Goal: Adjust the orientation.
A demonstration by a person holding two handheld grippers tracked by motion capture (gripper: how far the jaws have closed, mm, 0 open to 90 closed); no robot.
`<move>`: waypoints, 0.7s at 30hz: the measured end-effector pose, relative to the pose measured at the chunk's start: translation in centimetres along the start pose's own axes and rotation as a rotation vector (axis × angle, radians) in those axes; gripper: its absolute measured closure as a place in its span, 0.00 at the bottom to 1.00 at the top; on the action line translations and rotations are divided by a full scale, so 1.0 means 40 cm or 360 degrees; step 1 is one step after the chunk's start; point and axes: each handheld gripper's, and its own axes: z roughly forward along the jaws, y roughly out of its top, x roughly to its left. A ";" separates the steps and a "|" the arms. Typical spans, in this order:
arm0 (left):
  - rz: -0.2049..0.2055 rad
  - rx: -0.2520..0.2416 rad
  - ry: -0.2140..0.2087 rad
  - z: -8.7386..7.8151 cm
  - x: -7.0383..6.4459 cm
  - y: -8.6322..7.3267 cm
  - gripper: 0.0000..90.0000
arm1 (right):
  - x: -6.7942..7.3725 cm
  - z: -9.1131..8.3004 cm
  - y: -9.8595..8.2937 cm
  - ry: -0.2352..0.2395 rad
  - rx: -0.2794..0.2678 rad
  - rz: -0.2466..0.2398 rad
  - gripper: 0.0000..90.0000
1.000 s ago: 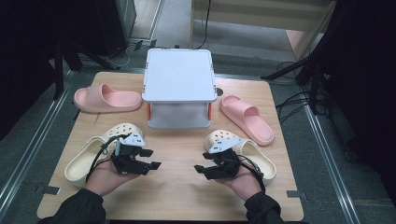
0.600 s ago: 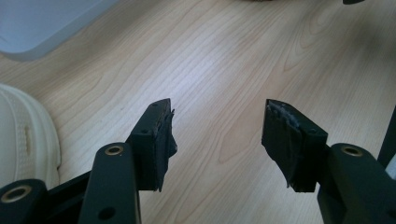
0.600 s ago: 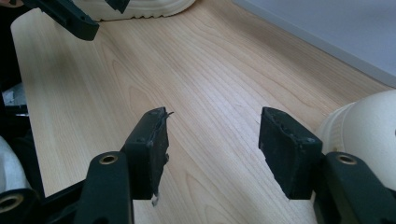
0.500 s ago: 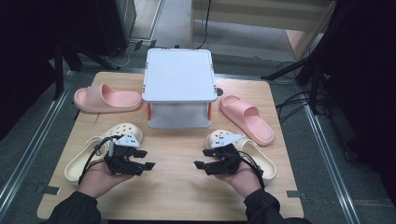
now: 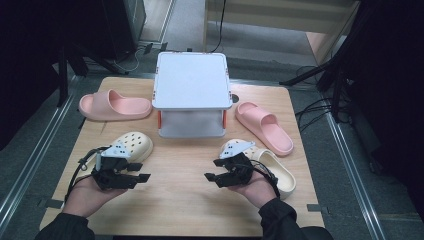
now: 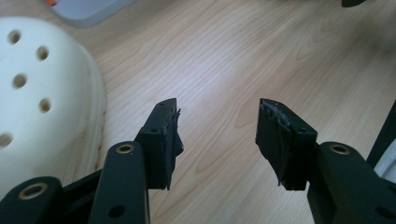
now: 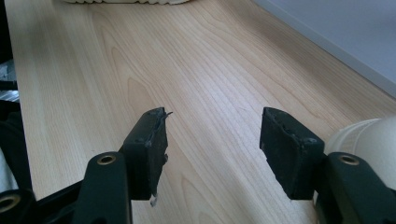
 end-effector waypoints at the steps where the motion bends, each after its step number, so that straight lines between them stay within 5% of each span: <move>1: -0.0007 0.0006 0.0001 -0.005 0.003 -0.003 0.54 | 0.000 0.002 0.001 0.0004 -0.0001 -0.0007 0.47; 21: -0.0105 -0.0017 0.0119 -0.106 0.075 -0.048 0.53 | 0.007 0.019 0.009 0.0030 0.0041 -0.0037 0.45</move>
